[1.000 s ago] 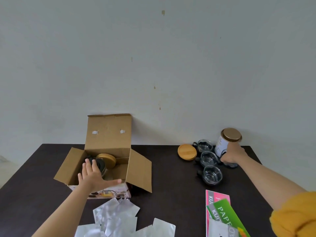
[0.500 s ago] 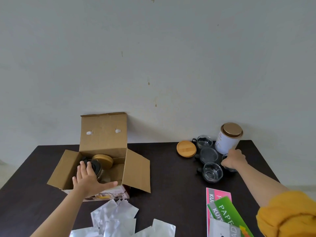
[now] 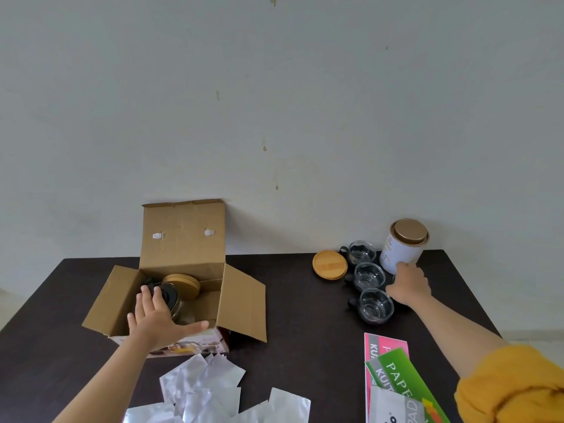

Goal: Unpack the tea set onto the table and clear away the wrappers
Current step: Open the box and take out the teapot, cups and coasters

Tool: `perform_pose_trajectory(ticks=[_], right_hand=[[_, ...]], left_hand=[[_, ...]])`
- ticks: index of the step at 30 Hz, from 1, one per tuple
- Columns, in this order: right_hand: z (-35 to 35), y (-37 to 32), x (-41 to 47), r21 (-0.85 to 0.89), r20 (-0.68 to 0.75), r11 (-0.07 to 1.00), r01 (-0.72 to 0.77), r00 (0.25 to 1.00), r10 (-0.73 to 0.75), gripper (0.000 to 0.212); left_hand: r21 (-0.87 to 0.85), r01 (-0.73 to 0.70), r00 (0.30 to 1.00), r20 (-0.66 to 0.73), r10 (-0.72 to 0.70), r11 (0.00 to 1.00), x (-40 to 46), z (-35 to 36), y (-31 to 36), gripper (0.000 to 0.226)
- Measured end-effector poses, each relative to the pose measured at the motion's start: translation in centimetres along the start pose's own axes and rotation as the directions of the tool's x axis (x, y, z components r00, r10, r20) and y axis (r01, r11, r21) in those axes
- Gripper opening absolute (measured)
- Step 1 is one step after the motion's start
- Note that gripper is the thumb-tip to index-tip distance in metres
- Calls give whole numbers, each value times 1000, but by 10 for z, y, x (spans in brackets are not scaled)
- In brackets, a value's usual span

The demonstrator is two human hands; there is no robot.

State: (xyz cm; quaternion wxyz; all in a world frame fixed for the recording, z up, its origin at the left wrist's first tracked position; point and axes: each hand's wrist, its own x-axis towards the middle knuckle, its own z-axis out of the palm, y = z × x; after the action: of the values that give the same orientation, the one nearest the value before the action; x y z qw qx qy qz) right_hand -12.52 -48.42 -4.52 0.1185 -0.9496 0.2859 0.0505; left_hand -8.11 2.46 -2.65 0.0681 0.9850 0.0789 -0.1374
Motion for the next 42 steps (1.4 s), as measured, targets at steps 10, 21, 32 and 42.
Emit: perform_pose_trajectory(ticks=[10,21,32,42], right_hand=[[7,-128,-45,233,-112,888,397,918,-381,43],[28,-301,-125,517,-74,623,587,756,-650,36],[70,-403,-126,631,591,712,-308,786,-184,53],[92,-431,-122,571,737,617,-542,669,-95,104]], left_hand=[[-19,-26,1000,-13,25,999,-6,-1,0,153],[-64,-35,999,22,36,997,-15,-9,3,162],[-113,-78,997,3,78,991,-14,-4,-4,154],[-144,-103,993,41,110,984,-11,-3,-9,156]])
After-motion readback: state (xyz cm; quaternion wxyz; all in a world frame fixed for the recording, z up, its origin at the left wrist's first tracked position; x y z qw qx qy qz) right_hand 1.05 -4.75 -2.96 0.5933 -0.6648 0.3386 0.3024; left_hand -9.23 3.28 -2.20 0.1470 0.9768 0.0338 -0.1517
